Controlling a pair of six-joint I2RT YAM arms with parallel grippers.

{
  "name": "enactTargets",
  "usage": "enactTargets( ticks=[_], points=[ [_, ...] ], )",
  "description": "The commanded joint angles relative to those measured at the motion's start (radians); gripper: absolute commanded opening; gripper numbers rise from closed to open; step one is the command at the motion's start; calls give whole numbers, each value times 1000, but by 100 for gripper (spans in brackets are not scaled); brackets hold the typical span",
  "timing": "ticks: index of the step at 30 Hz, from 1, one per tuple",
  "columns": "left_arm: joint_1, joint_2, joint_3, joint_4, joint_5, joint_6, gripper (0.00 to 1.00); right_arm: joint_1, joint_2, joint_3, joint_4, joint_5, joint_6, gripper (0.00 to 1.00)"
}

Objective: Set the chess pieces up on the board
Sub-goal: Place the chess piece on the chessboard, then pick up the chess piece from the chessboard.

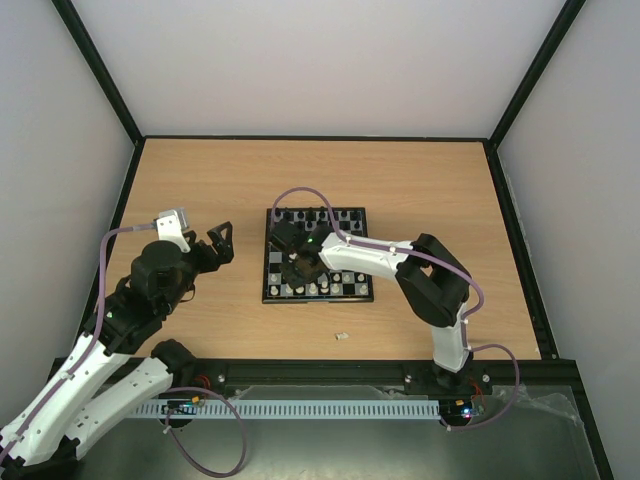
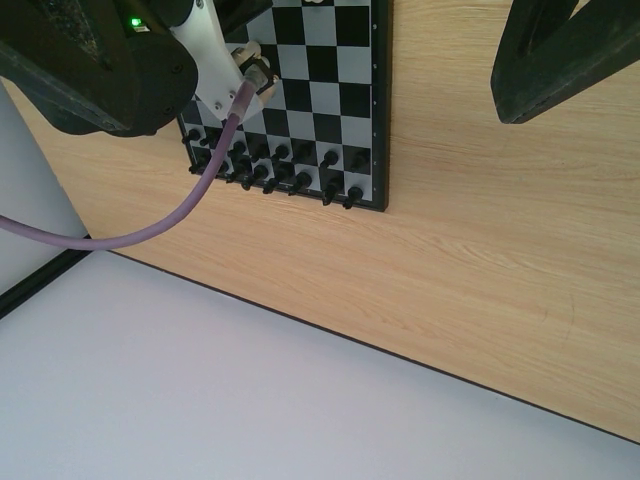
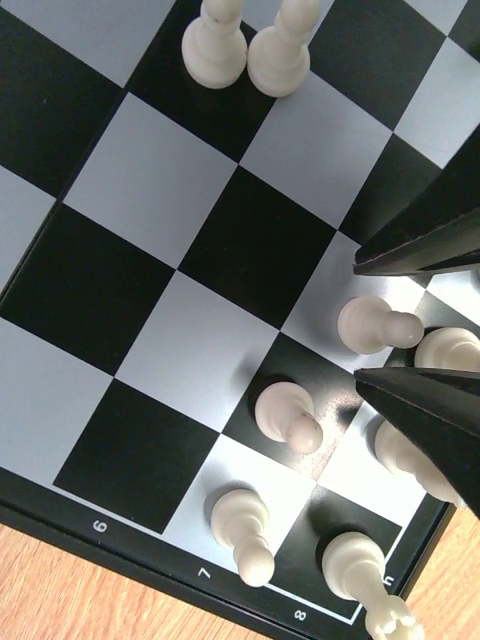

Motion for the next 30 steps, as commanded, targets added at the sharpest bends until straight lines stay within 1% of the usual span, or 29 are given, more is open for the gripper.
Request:
enactTargets(
  ticks=[1, 7, 10, 13, 20, 27, 30],
  points=[
    [2, -2, -11, 14, 2, -6, 100, 6, -8, 0, -28, 11, 5, 27],
    [1, -1, -8, 17, 3, -8, 100, 7, -41, 44, -53, 62, -4, 28],
    [2, 5, -8, 21, 6, -8, 99, 1, -60, 79, -74, 109, -11, 33],
    [1, 15, -15, 31, 14, -4, 99, -29, -76, 97, -88, 128, -23, 34],
    [2, 108, -26, 56, 59, -2, 100, -133, -105, 46, -74, 119, -48, 33],
    [2, 176, -52, 96, 65, 6, 100, -156, -72, 7, -47, 73, -52, 27],
    [1, 183, -57, 103, 65, 5, 99, -158, -65, -3, -38, 51, -51, 27]
  ],
)
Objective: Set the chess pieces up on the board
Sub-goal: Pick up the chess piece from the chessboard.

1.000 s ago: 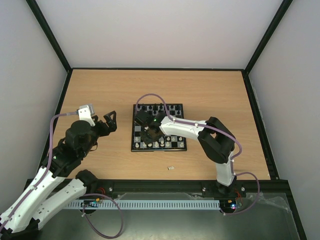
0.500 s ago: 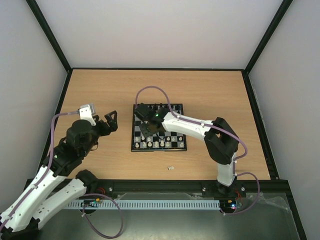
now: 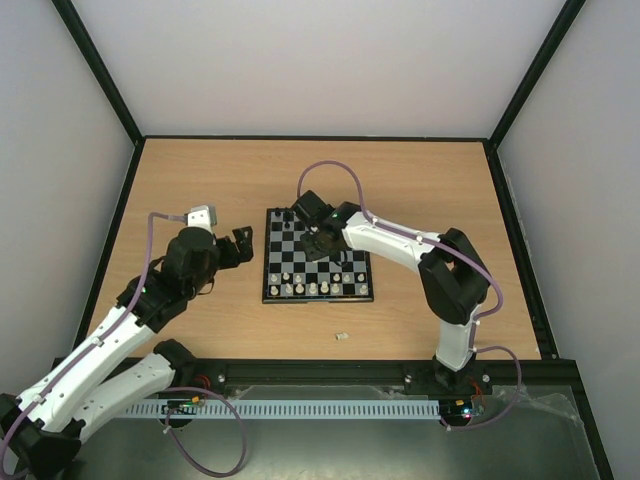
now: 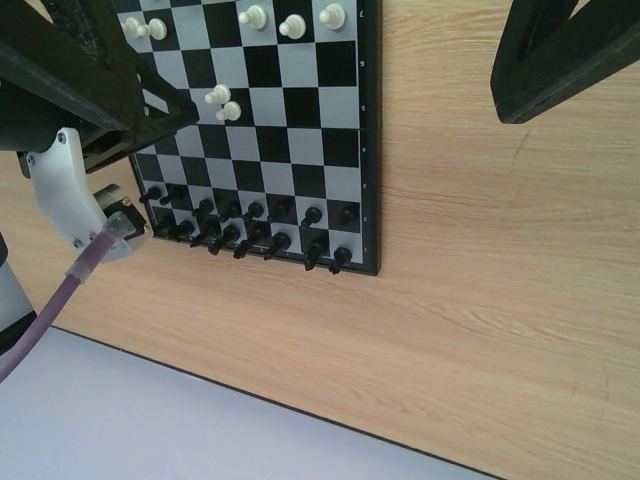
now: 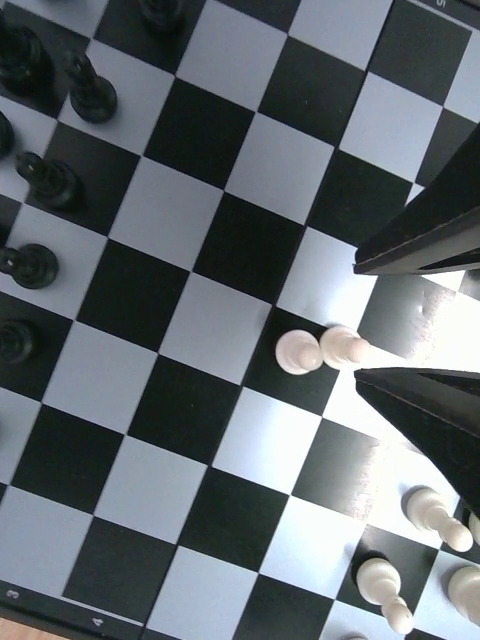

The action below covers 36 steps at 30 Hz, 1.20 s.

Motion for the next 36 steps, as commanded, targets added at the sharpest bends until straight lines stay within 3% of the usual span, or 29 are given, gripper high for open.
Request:
enactTargets(
  ticks=[1, 29, 36],
  points=[
    [1, 3, -15, 39, 7, 4, 99, 3, 18, -23, -10, -39, -10, 27],
    [1, -34, -21, 18, -9, 1, 99, 4, 90, -45, 32, -100, -14, 15],
    [1, -33, -21, 18, -8, 0, 100, 4, 72, -46, 21, -100, -16, 7]
  ],
)
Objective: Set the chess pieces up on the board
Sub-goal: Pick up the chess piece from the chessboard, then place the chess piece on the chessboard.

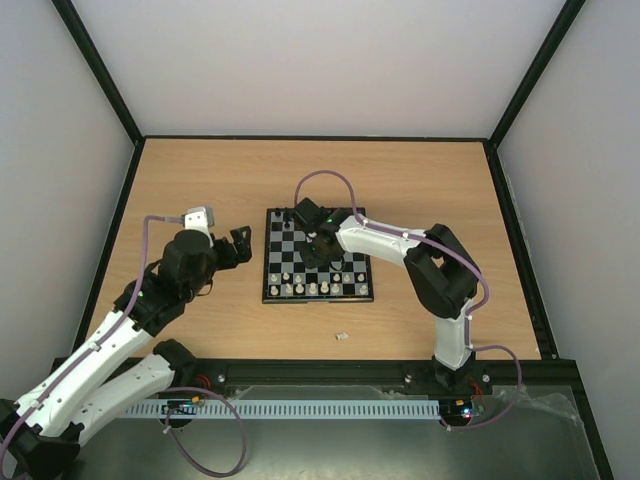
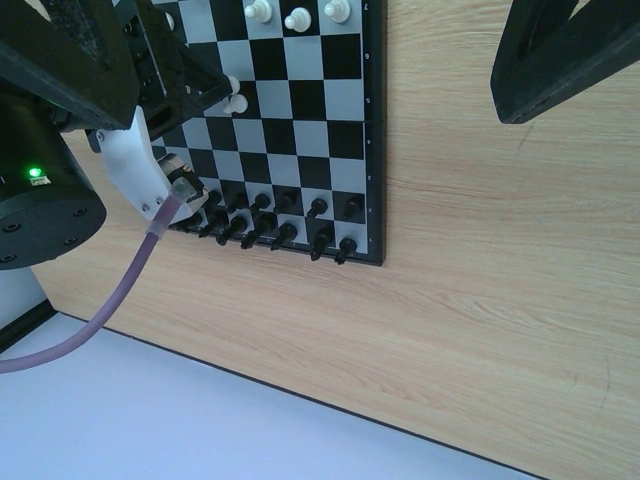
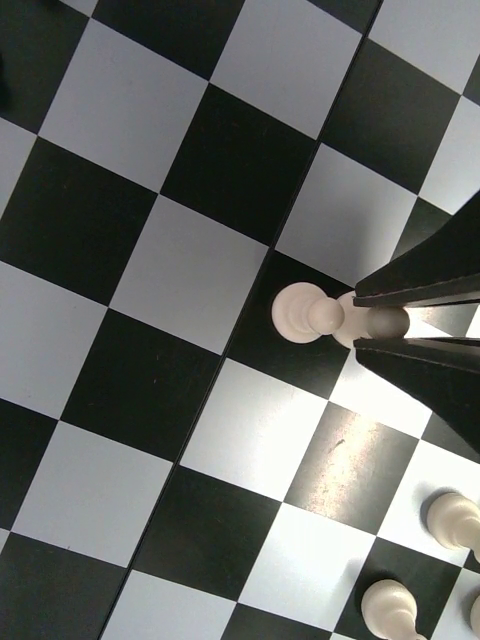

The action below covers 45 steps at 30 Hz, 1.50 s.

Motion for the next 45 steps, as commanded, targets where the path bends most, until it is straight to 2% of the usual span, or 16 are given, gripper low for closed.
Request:
enactTargets(
  ticks=[1, 20, 45],
  points=[
    [1, -4, -2, -8, -6, 0, 100, 5, -11, -15, -32, -8, -6, 7],
    [1, -13, -7, -7, 8, -12, 100, 51, -207, -156, -54, 20, 40, 6],
    [2, -8, -6, 2, 11, -3, 99, 69, -135, -197, -19, 28, 51, 7]
  ],
)
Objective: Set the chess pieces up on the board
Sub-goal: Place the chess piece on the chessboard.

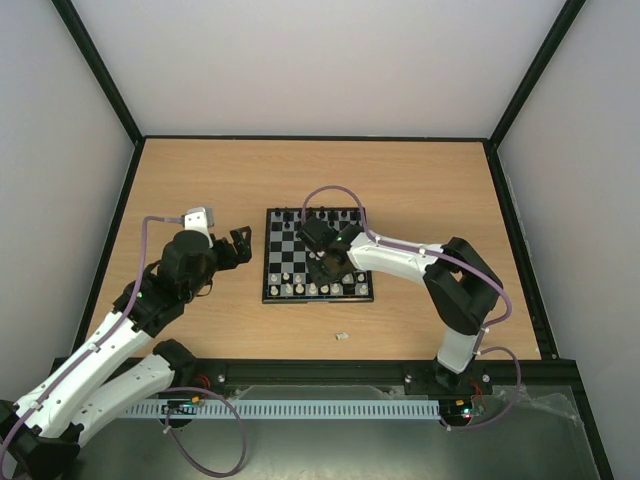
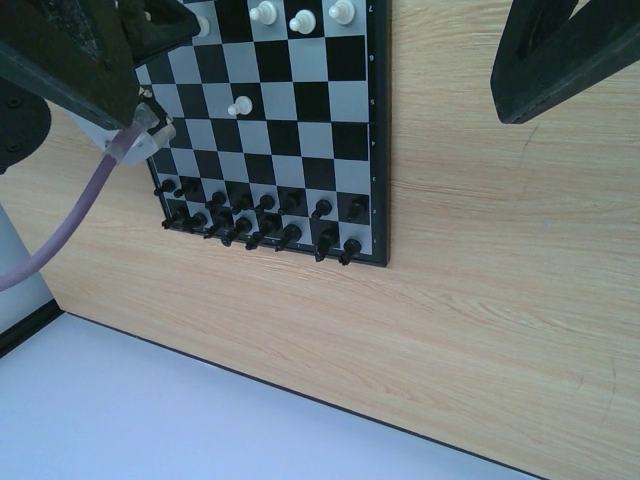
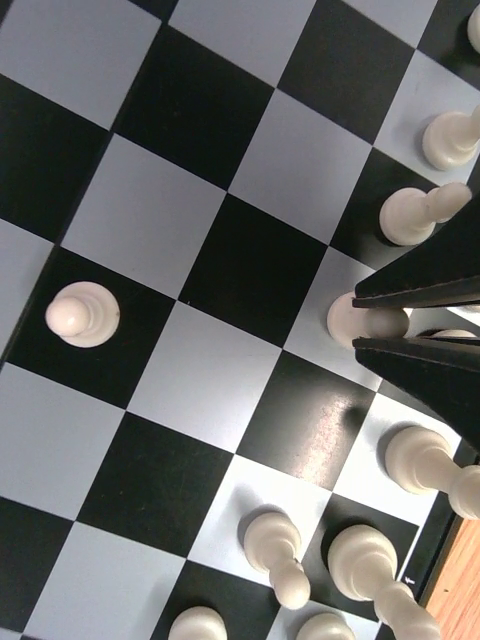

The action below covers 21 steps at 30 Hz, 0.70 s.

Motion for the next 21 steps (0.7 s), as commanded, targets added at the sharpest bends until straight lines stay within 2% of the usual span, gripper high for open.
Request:
enactTargets(
  ticks=[1, 4, 8, 16, 21],
  points=[
    [2, -1, -4, 2, 4, 1, 99, 5, 33, -7, -12, 8, 3, 7],
    [2, 0, -3, 2, 3, 1, 99, 6, 35, -1, -15, 9, 3, 12],
    [2, -3, -3, 1, 2, 2, 99, 5, 15, 7, -23, 21, 6, 29],
    [2, -3, -4, 3, 2, 1, 99, 4, -8, 106, -68, 55, -8, 32],
    [2, -5, -4, -1, -1, 0, 99, 0, 39, 176, -80, 71, -31, 33]
  ],
)
